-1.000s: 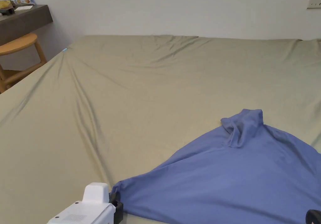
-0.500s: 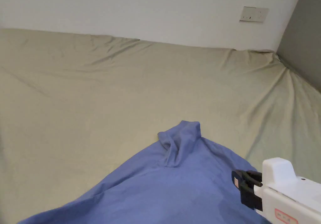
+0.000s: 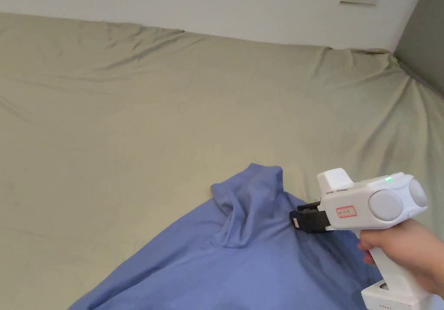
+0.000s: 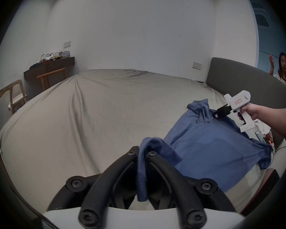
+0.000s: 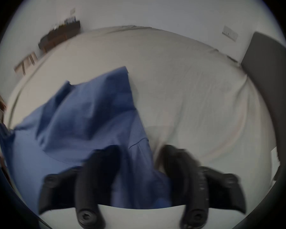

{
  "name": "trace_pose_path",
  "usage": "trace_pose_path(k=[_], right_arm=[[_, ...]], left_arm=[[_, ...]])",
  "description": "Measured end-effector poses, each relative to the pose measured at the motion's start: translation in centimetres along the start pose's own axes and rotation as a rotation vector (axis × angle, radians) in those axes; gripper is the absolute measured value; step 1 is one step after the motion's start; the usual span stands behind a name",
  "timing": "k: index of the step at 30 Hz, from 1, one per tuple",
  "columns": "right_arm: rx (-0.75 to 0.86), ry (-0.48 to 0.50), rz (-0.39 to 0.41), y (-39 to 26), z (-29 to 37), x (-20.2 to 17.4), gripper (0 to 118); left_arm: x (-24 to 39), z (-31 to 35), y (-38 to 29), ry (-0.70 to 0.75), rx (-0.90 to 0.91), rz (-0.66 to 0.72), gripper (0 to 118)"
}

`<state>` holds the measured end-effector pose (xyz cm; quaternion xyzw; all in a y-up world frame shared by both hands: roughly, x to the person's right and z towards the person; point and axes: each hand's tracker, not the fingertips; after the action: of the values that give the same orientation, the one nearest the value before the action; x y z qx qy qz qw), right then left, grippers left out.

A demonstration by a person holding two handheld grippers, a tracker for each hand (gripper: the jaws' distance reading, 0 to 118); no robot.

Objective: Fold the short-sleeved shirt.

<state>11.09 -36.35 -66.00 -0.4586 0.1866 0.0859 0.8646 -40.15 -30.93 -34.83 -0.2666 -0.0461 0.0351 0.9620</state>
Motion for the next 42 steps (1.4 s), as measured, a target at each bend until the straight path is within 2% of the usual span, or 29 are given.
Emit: trace_pose_path(k=[1, 2, 4, 7, 10, 15, 20, 25, 27, 30, 32, 34, 35, 39, 42], right_arm=[[0.002, -0.018, 0.018, -0.3, 0.5, 0.1, 4], [0.024, -0.055, 0.023, -0.9, 0.9, -0.2, 3], [0.038, -0.047, 0.014, -1.7, 2.3, -1.1, 4], [0.171, -0.079, -0.027, -2.1, 6.4, -1.9, 4], [0.303, -0.099, 0.009, -3.2, 12.9, -2.9, 4], [0.458, -0.147, 0.018, -5.5, 24.9, -5.6, 4], [0.656, -0.2, -0.033, -10.0, 37.4, -8.5, 4], [0.797, -0.248, -0.081, -13.7, 44.8, -11.4, 4], [0.852, -0.255, -0.114, -14.9, 46.2, -12.4, 4], [0.907, -0.338, -0.113, -15.8, 46.8, -14.7, 4], [0.921, -0.323, -0.153, -15.8, 46.6, -15.0, 4], [0.921, -0.334, -0.157, -14.6, 46.2, -15.2, 4], [0.921, -0.364, -0.143, -13.9, 46.0, -14.2, 4], [0.951, -0.391, -0.168, -9.4, 45.6, -11.3, 4], [0.971, -0.412, -0.162, -4.0, 45.1, -9.5, 4]], left_arm=[[0.2, -0.1, 0.0, 0.003, -0.003, -0.01, 5], [0.3, 0.1, -0.1, 0.003, -0.003, -0.022, 5], [0.5, 0.2, 0.0, 0.005, -0.001, -0.024, 5], [0.3, 1.7, 0.9, -0.002, 0.017, -0.026, 5], [-0.4, 3.4, 2.4, 0.0, 0.065, -0.038, 5], [-1.8, 6.3, 6.0, -0.032, 0.149, 0.015, 5], [-2.7, 9.8, 10.5, -0.043, 0.271, 0.018, 5], [-2.6, 12.1, 14.4, -0.061, 0.332, 0.001, 5], [-1.3, 12.9, 15.3, -0.048, 0.369, -0.036, 5], [0.2, 13.4, 16.1, -0.033, 0.403, -0.049, 5], [1.2, 13.4, 16.8, -0.026, 0.413, -0.042, 5], [1.8, 13.2, 17.7, -0.032, 0.428, -0.032, 5], [2.1, 12.9, 18.5, -0.028, 0.43, -0.032, 5], [2.9, 11.1, 22.8, 0.008, 0.464, -0.055, 4], [3.0, 9.1, 27.1, 0.018, 0.505, -0.021, 4]])
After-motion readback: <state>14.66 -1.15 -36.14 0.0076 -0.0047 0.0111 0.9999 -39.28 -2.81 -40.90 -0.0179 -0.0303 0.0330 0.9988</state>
